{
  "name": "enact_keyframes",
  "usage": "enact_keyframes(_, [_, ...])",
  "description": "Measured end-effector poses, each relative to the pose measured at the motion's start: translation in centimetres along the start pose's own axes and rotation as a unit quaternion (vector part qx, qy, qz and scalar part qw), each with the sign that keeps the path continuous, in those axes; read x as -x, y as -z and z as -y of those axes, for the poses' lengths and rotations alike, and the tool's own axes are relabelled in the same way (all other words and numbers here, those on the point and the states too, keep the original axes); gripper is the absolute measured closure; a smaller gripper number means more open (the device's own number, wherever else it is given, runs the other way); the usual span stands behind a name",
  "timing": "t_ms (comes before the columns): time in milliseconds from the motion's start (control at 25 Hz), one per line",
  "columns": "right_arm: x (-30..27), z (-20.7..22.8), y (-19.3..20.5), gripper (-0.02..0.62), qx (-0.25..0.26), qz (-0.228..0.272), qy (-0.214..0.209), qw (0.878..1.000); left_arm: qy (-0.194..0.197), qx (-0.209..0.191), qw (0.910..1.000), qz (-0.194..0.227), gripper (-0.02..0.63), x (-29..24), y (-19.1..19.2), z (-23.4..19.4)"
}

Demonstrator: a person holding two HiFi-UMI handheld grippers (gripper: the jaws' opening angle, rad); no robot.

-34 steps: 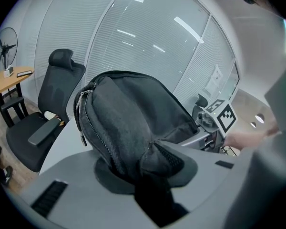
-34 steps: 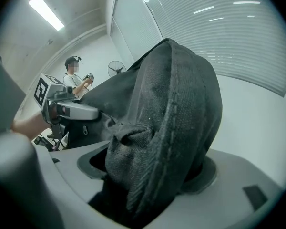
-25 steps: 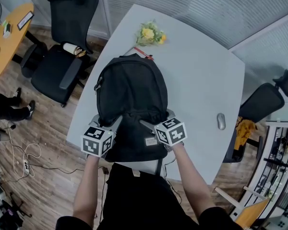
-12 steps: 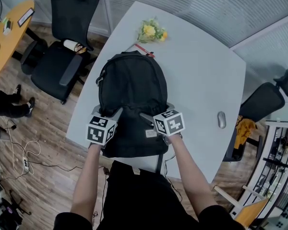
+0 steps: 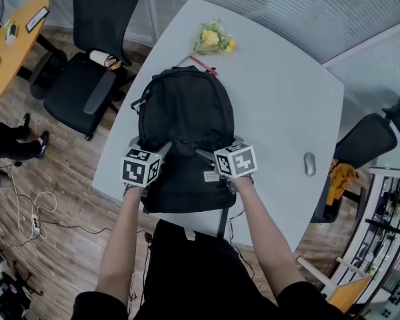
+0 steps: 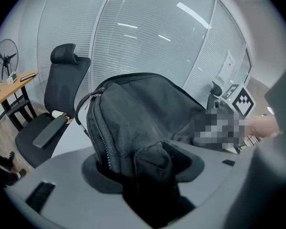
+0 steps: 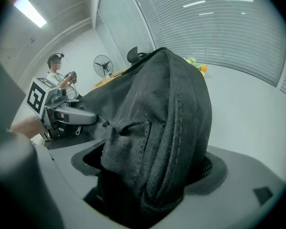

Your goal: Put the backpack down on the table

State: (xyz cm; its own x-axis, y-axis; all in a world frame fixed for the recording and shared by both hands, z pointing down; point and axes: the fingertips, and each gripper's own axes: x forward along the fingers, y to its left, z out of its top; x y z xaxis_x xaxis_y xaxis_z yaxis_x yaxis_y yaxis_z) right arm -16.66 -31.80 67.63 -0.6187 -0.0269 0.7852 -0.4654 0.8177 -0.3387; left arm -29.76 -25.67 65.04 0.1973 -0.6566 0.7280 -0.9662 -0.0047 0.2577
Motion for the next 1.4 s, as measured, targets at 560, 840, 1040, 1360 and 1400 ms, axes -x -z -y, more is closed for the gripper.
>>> enact_keyframes(560, [-1.1, 1.0, 0.0, 0.09, -0.006, -0.009, 0.012, 1.0, -0.018, 0.015, 0.9996, -0.019, 0.325, -1.4, 0.7, -1.5])
enact_keyframes(840, [-1.3, 1.3, -0.2, 0.087, -0.005, -0.012, 0.018, 1.0, -0.022, 0.018, 0.9993, -0.025, 0.311, -2.1, 1.0, -1.9])
enact_keyframes(1040, [-1.1, 0.9, 0.0, 0.083, -0.001, -0.007, 0.013, 1.0, -0.043, 0.012, 0.9989, -0.016, 0.301, -1.2, 1.3, -1.8])
enact_keyframes(1360, [1.1, -0.1, 0.6, 0.072, 0.018, -0.003, 0.02, 1.0, -0.062, 0.04, 0.9973, -0.005, 0.251, 1.5, 2.8, -1.2])
enact_keyframes(1400, [1.6, 0.0, 0.6, 0.083, 0.02, -0.001, 0.023, 1.0, -0.067, 0.04, 0.9969, -0.006, 0.247, 1.9, 2.9, -1.2])
